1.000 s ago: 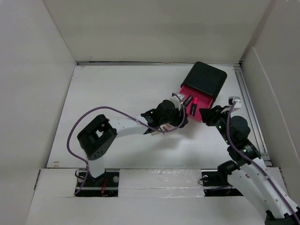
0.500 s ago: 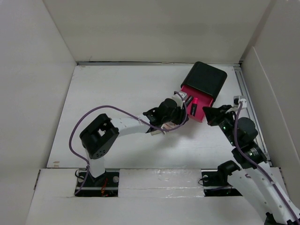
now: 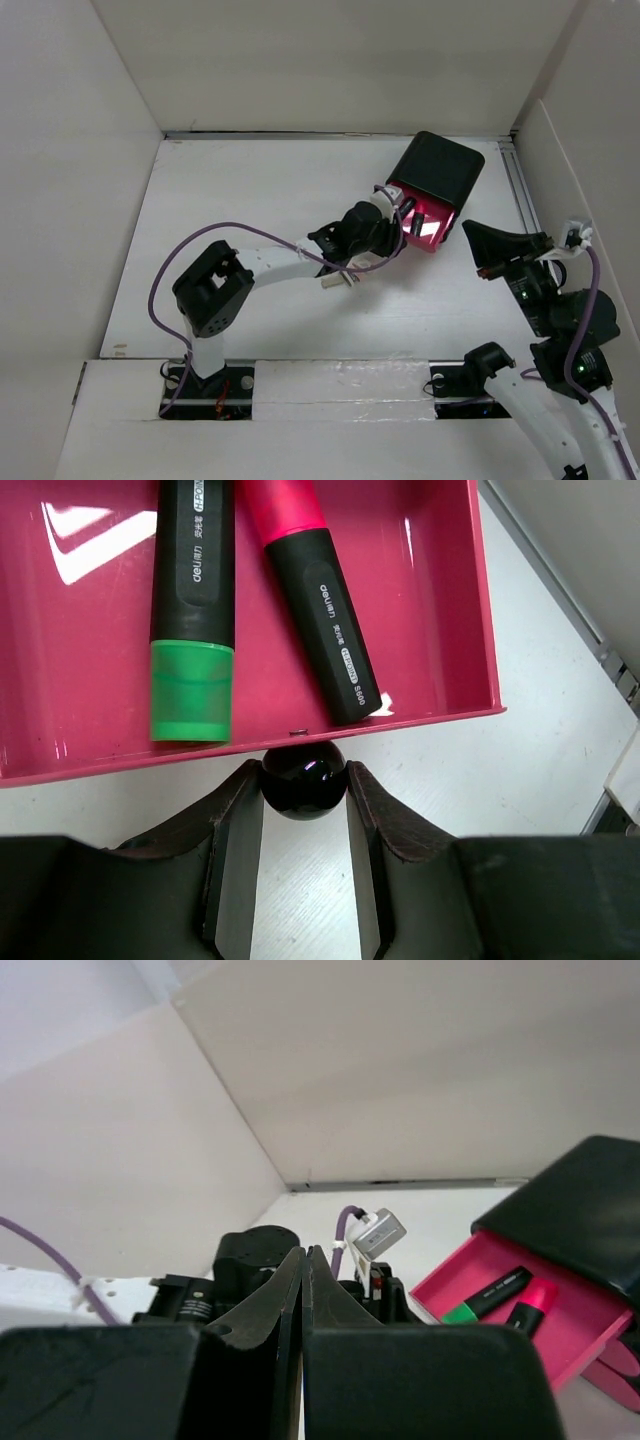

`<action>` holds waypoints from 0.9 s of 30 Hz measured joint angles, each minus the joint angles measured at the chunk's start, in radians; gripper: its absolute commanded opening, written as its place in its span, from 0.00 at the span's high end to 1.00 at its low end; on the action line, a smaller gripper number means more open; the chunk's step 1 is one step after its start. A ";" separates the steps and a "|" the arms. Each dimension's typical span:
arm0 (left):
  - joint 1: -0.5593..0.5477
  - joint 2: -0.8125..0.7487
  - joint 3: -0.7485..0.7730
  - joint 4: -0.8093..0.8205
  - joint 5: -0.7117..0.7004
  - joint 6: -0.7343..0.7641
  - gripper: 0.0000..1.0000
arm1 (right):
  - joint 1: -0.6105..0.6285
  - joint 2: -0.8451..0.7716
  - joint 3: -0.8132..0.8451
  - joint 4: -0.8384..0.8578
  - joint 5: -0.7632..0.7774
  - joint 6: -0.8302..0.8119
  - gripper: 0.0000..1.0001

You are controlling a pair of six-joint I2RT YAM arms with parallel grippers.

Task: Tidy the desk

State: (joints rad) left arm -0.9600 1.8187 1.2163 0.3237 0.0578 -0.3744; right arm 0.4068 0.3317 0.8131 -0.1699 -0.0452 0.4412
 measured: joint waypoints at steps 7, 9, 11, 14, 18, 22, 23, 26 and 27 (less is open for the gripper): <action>0.000 0.027 0.078 -0.020 -0.030 0.005 1.00 | 0.000 -0.049 0.003 0.019 -0.007 0.002 1.00; 0.000 0.051 0.117 -0.023 -0.041 0.012 1.00 | 0.000 -0.042 0.003 0.019 -0.013 0.005 1.00; 0.001 0.078 0.153 -0.025 -0.048 0.021 1.00 | 0.000 -0.032 0.003 0.019 -0.020 0.008 0.99; 0.000 0.118 0.201 -0.031 -0.056 0.033 1.00 | 0.000 -0.024 0.002 0.016 -0.024 0.008 0.99; 0.002 0.171 0.266 -0.032 -0.071 0.038 0.99 | 0.000 -0.024 -0.006 0.013 -0.026 0.008 0.99; 0.006 0.216 0.325 -0.033 -0.093 0.039 0.97 | 0.000 -0.023 -0.016 0.006 -0.027 0.011 0.99; 0.007 0.229 0.342 -0.032 -0.099 0.039 0.96 | 0.000 -0.024 -0.020 0.006 -0.027 0.011 0.99; 0.013 0.264 0.385 -0.027 -0.109 0.034 0.95 | 0.000 -0.021 -0.032 0.004 -0.027 0.012 0.99; 0.015 0.276 0.400 -0.025 -0.112 0.033 0.94 | 0.000 -0.020 -0.035 0.004 -0.026 0.012 0.99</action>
State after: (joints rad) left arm -0.9451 2.0949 1.6161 0.2989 -0.0544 -0.3412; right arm 0.4068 0.3119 0.7780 -0.1661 -0.0715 0.4530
